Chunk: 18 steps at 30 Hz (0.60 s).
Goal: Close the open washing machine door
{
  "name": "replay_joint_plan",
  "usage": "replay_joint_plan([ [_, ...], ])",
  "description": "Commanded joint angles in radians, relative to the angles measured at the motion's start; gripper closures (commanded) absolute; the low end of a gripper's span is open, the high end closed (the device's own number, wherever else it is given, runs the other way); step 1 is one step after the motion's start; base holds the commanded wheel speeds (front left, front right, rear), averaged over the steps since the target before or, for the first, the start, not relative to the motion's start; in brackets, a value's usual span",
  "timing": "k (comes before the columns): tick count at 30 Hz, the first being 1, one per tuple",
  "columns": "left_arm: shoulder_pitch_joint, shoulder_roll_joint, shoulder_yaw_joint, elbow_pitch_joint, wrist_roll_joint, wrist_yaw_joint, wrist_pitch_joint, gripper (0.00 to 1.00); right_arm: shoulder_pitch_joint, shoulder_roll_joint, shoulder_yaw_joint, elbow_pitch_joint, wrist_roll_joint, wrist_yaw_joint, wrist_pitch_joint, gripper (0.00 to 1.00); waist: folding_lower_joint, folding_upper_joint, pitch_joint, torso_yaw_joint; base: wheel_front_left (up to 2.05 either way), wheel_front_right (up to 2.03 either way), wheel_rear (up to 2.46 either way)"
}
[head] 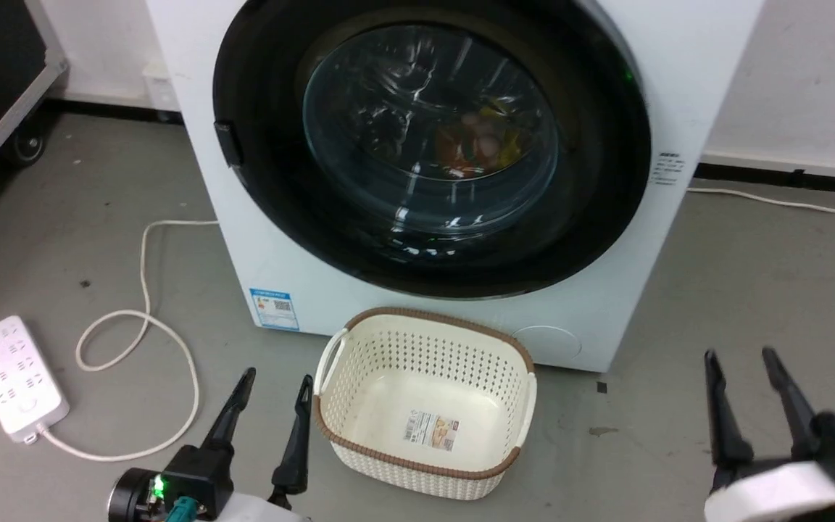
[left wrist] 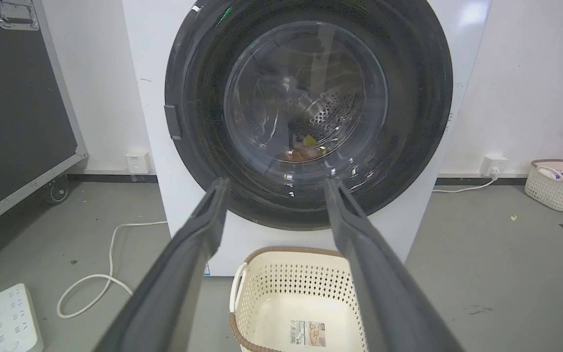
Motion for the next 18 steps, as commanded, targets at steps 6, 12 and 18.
replay_joint_plan([
  [6, 0.009, 0.009, -0.012, 0.028, -0.003, -0.012, -0.004, 0.00, 0.098, 0.038, -0.022, -0.076, -0.038, -0.001, 0.011, 0.00, 0.0003, 0.0000, -0.005, -0.015, 0.00, 0.00, 0.00],
  [12, 0.004, 0.024, -0.031, 0.058, -0.003, -0.023, -0.004, 0.00, 0.126, 0.042, -0.028, -0.079, -0.010, -0.001, 0.016, 0.00, 0.0003, 0.0000, -0.006, -0.022, 0.00, 0.00, 0.00],
  [18, 0.001, 0.024, -0.035, 0.067, -0.013, -0.024, 0.002, 1.00, 0.114, 0.038, -0.028, -0.072, -0.003, 0.000, 0.017, 1.00, 0.0003, 0.0000, -0.006, -0.023, 0.00, 0.00, 0.00],
])
